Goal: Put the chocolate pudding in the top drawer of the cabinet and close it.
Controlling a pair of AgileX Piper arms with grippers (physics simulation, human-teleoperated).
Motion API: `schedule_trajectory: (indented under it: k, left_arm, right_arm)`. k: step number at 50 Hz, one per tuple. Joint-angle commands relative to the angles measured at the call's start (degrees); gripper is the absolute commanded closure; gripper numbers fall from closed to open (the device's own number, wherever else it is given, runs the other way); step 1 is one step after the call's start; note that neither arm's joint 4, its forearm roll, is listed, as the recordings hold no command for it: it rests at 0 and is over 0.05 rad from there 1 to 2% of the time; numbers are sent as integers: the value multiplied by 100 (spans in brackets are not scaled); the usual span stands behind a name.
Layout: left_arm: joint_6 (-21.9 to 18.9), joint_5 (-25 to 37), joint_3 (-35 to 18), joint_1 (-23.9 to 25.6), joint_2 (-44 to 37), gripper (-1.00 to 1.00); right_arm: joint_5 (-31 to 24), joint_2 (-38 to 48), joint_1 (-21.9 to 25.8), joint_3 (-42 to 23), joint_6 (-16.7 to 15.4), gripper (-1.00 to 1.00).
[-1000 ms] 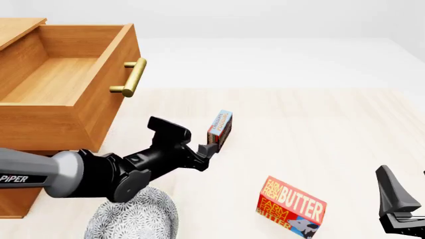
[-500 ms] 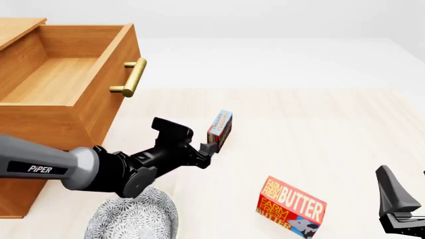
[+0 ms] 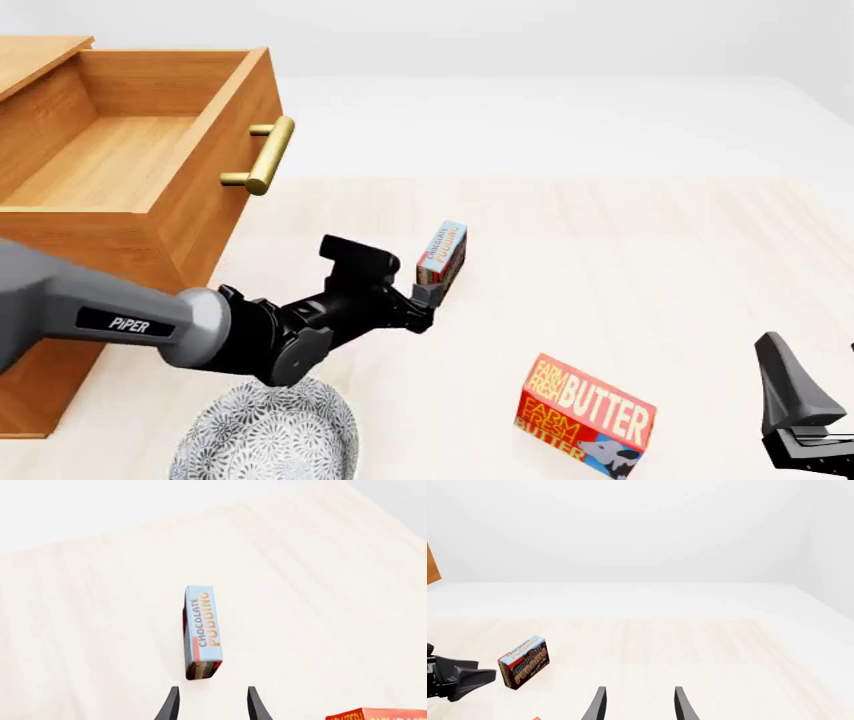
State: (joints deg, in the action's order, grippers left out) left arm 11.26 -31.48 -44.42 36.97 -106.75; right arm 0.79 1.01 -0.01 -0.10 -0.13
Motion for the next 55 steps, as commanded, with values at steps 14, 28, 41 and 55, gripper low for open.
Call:
schedule_trajectory:
  k: [14,28,41,55]
  left_arm:
    - [-18,66,-338,-141,-299,-100]
    - [37,229,-696,-83,-519,-100]
    - [53,205,-793,-134,-644,-100]
    - [182,27,-876,-136,-899,-100]
  right_arm:
    - [0,0,0,0,0,-100]
    - [0,0,0,0,0,-100]
    - [0,0,0,0,0,-100]
    - [0,0,0,0,0,-100]
